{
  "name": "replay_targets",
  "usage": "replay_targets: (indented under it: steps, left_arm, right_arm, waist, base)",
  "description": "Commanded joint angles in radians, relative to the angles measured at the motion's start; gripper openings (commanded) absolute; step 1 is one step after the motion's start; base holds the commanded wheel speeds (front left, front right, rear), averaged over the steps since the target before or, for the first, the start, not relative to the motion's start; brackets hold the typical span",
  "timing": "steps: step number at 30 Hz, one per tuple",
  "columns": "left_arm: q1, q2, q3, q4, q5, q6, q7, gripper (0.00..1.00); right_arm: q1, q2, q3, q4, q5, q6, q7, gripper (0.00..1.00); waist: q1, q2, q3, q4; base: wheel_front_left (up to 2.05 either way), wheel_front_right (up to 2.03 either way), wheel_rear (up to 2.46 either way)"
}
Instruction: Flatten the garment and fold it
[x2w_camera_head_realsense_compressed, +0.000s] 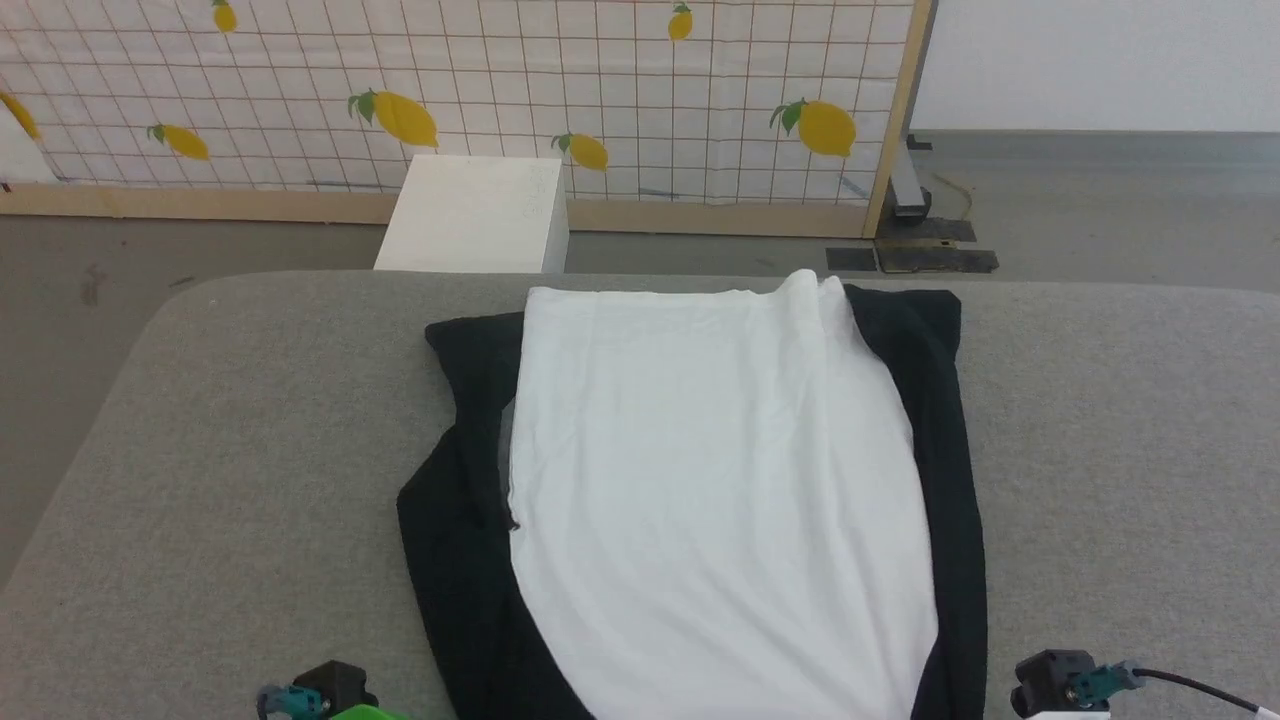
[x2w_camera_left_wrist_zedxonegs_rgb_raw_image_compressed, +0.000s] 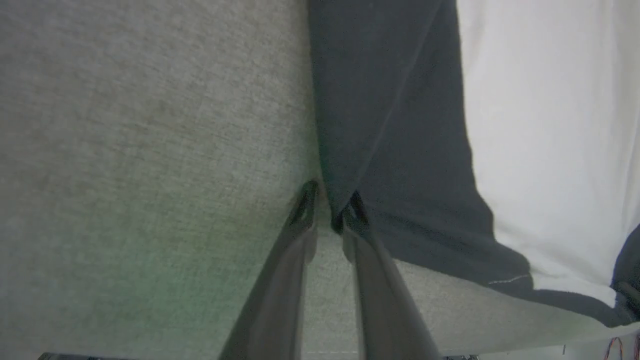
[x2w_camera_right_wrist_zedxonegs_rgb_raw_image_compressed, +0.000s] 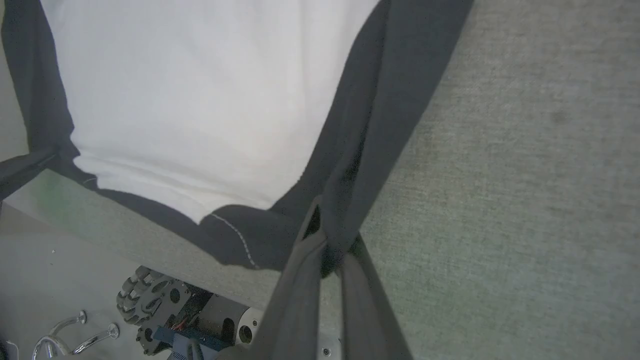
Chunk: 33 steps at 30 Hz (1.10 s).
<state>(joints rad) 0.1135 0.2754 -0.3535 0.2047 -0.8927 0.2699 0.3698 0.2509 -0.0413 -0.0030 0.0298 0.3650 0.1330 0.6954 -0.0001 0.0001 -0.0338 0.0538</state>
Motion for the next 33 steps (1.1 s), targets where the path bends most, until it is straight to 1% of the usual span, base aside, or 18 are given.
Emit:
replay_targets:
  steps: [1, 2, 3, 4, 8, 13, 16, 18, 20, 23, 25, 28, 31, 33]
  left_arm:
    - [0.017, 0.028, 0.008, 0.027, -0.002, 0.014, 0.017, 1.0]
    - [0.013, 0.033, 0.011, 0.02, 0.002, 0.015, 0.012, 1.0]
    - [0.012, 0.036, 0.011, 0.015, 0.002, 0.017, 0.015, 1.0]
    - [0.012, 0.04, 0.014, 0.004, -0.002, 0.016, 0.02, 1.0]
    - [0.006, 0.066, 0.033, -0.053, 0.002, 0.021, 0.015, 1.0]
    - [-0.008, 0.099, 0.071, -0.156, 0.014, 0.036, -0.011, 1.0]
    - [-0.025, 0.121, 0.093, -0.212, 0.042, 0.037, -0.056, 1.0]
    - [-0.04, 0.133, 0.109, -0.24, 0.072, 0.033, -0.108, 1.0]
    - [-0.058, 0.149, 0.121, -0.258, 0.116, 0.022, -0.177, 1.0]
    - [-0.082, 0.171, 0.124, -0.273, 0.181, -0.015, -0.285, 1.0]
    - [-0.099, 0.178, 0.125, -0.273, 0.215, -0.039, -0.355, 1.0]
    - [-0.125, 0.189, 0.123, -0.266, 0.265, -0.074, -0.458, 1.0]
    - [-0.156, 0.185, 0.123, -0.251, 0.299, -0.106, -0.557, 1.0]
    - [-0.177, 0.181, 0.121, -0.24, 0.316, -0.125, -0.59, 1.0]
  right_arm:
    - [-0.018, -0.009, -0.004, 0.009, -0.008, -0.002, -0.009, 0.0]
    - [-0.025, -0.009, -0.003, 0.01, -0.001, -0.002, -0.021, 0.34]
    - [-0.03, -0.009, -0.004, 0.009, 0.002, -0.002, -0.03, 0.93]
    - [-0.034, -0.009, -0.003, 0.006, 0.003, -0.002, -0.033, 1.0]
    - [-0.041, -0.009, -0.022, -0.04, 0.012, -0.002, -0.038, 1.0]
    - [-0.039, -0.009, -0.083, -0.142, 0.056, -0.002, -0.017, 1.0]
    - [-0.047, -0.009, -0.132, -0.201, 0.058, -0.002, -0.009, 1.0]
    - [-0.063, -0.009, -0.173, -0.231, 0.07, -0.002, -0.014, 1.0]
    - [-0.091, -0.009, -0.213, -0.248, 0.071, -0.002, -0.027, 1.0]
    - [-0.151, -0.009, -0.261, -0.257, 0.057, -0.002, -0.057, 1.0]
    - [-0.194, -0.009, -0.275, -0.254, 0.033, -0.002, -0.073, 1.0]
    - [-0.27, -0.009, -0.284, -0.225, 0.011, -0.002, -0.083, 1.0]
    - [-0.371, -0.014, -0.288, -0.184, -0.023, -0.002, -0.096, 1.0]
    - [-0.439, -0.018, -0.289, -0.153, -0.041, -0.002, -0.097, 1.0]
  waist:
    - [0.0001, -0.0001, 0.0, 0.0]
    - [0.0001, -0.0001, -0.001, 0.0]
    - [0.0001, -0.0001, -0.002, -0.001]
    - [0.0001, -0.0001, -0.004, -0.002]
    - [0.0001, -0.0001, -0.011, -0.004]
    - [0.0001, -0.0001, -0.018, -0.008]
    - [0.0001, -0.0001, -0.02, -0.011]
    - [0.0001, -0.0001, -0.02, -0.016]
    - [0.0001, -0.0001, -0.017, -0.02]
    - [0.0001, -0.0001, -0.007, -0.026]
    - [0.0001, -0.0001, 0.006, -0.026]
    - [0.0001, -0.0001, 0.039, -0.024]
    - [0.0001, -0.0001, 0.087, -0.019]
    - [0.0001, -0.0001, 0.126, -0.014]
  base:
    - [0.0, 0.0, 0.0]
    - [0.0, 0.0, 0.0]
    - [0.0, 0.0, 0.0]
    - [0.0, 0.0, 0.0]
    - [0.0, 0.0, 0.0]
    - [0.0, 0.0, 0.0]
    - [0.0, 0.0, 0.0]
    - [0.0, 0.0, 0.0]
    - [0.0, 0.0, 0.0]
    - [0.0, 0.0, 0.0]
    - [0.0, 0.0, 0.0]
    - [0.0, 0.0, 0.0]
    - [0.0, 0.0, 0.0]
    - [0.0, 0.0, 0.0]
